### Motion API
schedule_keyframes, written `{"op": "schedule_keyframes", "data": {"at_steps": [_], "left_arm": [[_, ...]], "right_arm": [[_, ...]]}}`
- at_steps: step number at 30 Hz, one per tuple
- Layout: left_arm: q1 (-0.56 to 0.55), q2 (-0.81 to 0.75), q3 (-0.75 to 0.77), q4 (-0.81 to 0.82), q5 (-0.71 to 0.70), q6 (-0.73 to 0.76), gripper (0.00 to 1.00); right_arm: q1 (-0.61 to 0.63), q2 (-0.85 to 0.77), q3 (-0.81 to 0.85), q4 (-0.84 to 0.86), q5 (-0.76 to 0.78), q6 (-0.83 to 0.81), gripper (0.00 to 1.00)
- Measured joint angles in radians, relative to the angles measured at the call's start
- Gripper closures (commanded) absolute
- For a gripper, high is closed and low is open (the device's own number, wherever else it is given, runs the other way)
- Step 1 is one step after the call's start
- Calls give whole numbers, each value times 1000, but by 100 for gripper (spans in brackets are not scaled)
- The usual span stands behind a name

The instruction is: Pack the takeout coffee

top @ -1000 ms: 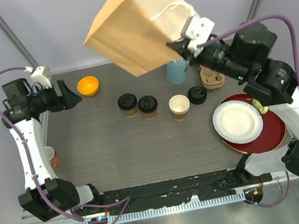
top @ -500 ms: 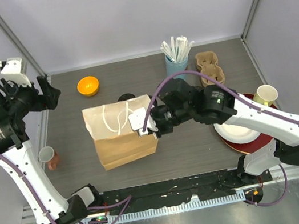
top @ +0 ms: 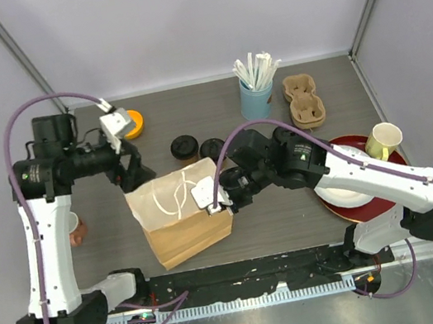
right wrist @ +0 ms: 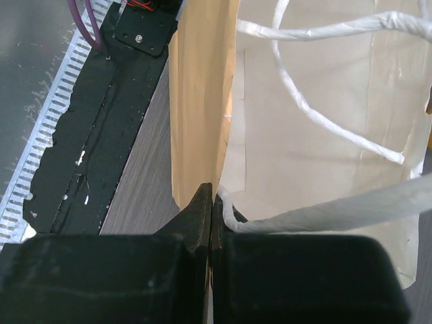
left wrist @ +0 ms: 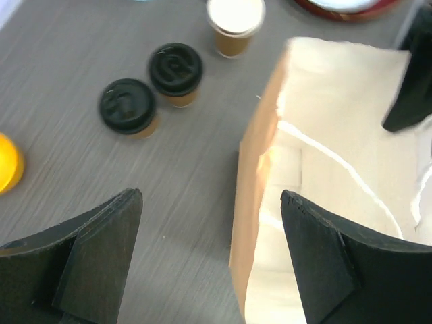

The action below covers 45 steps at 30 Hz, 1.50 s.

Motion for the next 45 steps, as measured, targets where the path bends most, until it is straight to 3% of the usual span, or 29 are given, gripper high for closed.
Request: {"op": "schedule_keyframes", "data": {"at_steps": [3,8,13,18,28,36,45], "left_arm": [[-134,26,-16,-26,-48,97,14],[-142,71,27,-37,-114,346,17],[-146,92,126,-25,-109,485,24],[-200,71,53,-26,-104,583,30],[-263,51,-40,-34,-116,615,28],[-273,-2,-105,-36,-190,614,28],[-277,-1,6,-37,-310,591,33]], "right_arm": [[0,2,-7,9,-15,-6,99],[0,9,-23,8,-25,-11,99],[-5,16,-39,9,-39,-13,99],[-21,26,-55,16,-56,-13,99],[-147,72,-55,88,-111,17,99],[-154,109,-54,130,-152,11,99],[-154,109,-51,126,-155,-2,99]]}}
